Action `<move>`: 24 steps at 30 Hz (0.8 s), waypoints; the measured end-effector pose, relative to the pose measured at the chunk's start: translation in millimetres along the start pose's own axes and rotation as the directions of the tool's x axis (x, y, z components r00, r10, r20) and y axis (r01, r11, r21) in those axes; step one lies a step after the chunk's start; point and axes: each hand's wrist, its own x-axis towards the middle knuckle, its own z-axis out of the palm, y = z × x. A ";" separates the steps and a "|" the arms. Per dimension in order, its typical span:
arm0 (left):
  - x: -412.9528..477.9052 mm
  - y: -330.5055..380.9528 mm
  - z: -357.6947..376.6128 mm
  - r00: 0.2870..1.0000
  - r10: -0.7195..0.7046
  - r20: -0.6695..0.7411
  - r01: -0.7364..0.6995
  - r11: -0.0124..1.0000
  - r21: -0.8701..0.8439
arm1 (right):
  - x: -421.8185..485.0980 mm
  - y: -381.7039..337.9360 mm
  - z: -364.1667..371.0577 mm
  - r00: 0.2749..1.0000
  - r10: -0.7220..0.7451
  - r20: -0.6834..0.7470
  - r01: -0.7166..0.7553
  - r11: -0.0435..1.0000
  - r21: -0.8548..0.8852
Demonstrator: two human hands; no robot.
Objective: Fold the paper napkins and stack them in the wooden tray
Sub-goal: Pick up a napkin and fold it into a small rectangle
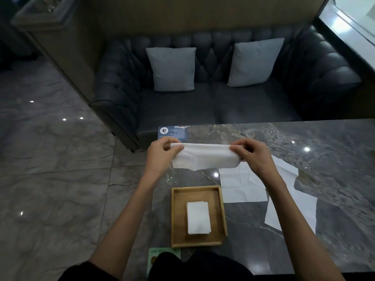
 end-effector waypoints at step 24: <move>-33.0 -18.9 69.0 0.704 -0.040 0.709 -0.106 0.981 0.161 | -5.9 -107.2 -55.0 0.790 -0.426 0.441 0.613 0.528 -0.588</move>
